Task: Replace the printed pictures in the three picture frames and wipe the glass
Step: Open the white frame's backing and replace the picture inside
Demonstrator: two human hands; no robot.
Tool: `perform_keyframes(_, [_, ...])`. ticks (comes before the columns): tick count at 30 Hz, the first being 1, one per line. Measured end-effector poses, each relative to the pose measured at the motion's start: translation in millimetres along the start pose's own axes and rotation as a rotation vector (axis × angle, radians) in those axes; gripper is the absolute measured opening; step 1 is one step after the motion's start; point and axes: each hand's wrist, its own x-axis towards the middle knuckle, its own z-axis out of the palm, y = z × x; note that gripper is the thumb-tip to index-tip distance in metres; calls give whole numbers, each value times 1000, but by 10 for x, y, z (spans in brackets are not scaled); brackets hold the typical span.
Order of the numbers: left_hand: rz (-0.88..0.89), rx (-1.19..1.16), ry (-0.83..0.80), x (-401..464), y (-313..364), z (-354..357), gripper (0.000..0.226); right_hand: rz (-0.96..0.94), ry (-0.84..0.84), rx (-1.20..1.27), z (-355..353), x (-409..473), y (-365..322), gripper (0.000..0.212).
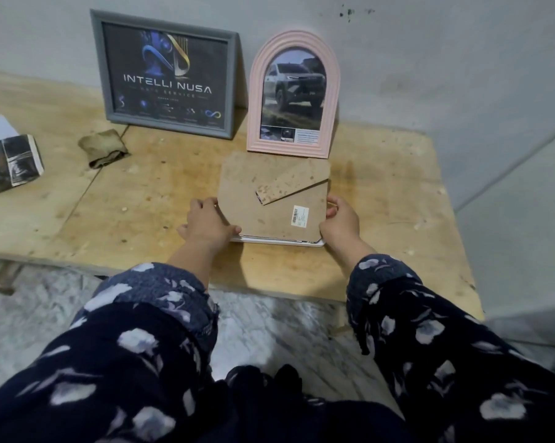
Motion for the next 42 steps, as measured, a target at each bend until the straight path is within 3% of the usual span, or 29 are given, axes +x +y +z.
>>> perform_keyframes(11, [70,100,-78,-28,-99,22,74,-38,-71,-149,30,1,57,58])
perform_keyframes(16, [115,136,-124,-35,-105,13,61,-39,-110,-254,12,10,45,54])
perform_keyframes(25, [204,546,-125,-26,-52,-58,59,-206,-188,-623,-38,17,-15,41])
perform_keyframes(31, [295,821,-165,74,115,-202,64,-239,-237,-716,-165,149,-83,38])
perform_keyframes(36, [358,977,-190,96,247,-289,48,-286,-313,-760,-231,213,-157,36])
perform_keyframes(42, [375,1071,-240,83,439,-297,47,-332,-338,-893,-280,233,-212,37])
